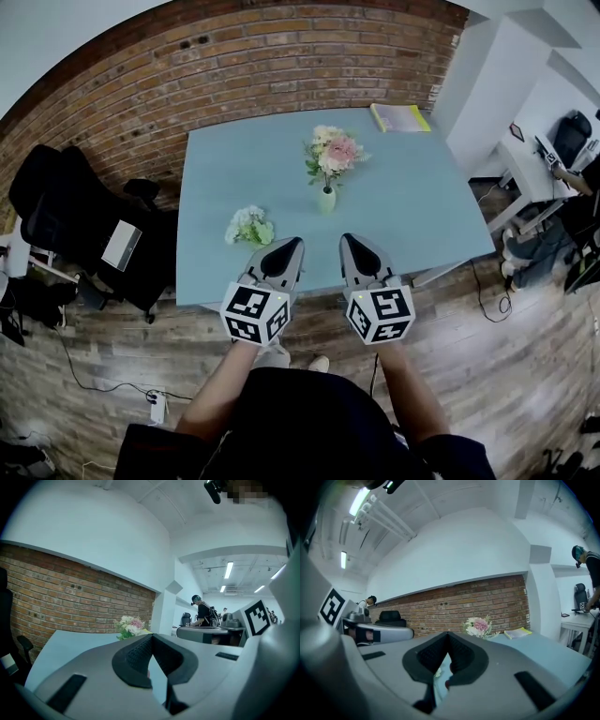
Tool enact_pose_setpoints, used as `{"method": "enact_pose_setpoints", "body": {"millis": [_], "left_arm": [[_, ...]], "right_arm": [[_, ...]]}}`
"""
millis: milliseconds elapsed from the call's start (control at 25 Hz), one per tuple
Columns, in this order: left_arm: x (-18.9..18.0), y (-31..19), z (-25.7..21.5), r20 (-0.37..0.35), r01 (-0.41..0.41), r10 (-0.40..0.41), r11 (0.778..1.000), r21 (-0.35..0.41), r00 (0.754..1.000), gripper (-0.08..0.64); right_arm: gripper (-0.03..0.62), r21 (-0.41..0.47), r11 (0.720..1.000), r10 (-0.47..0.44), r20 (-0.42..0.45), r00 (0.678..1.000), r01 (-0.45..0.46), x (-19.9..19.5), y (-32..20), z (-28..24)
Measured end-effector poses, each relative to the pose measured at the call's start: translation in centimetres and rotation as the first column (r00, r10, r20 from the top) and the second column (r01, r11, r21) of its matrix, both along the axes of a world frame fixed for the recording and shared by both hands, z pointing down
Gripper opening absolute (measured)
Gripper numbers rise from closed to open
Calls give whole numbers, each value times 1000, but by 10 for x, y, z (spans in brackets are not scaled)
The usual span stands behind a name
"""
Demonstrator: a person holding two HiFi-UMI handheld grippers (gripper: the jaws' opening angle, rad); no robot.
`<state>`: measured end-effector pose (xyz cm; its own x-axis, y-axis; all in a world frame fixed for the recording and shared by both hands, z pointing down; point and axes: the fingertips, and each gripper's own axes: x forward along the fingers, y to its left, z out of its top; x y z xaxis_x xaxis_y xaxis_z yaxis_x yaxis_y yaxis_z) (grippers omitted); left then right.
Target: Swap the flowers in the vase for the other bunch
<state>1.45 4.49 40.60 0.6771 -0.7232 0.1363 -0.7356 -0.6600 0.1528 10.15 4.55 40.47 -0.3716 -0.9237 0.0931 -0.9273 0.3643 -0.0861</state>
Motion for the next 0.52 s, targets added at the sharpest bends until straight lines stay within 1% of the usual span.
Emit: {"method": "enact_pose_setpoints", "body": {"millis": [280, 520], "left_arm": [[6, 21, 6, 24, 10, -10, 1000, 1, 1000, 5], [11, 35, 7, 30, 15, -15, 1000, 5, 999, 5]], "right_arm": [[12, 1, 1000, -14, 18, 1000, 14, 7, 19, 5], [12, -3, 1000, -22, 19, 1000, 22, 13, 29, 8]]}}
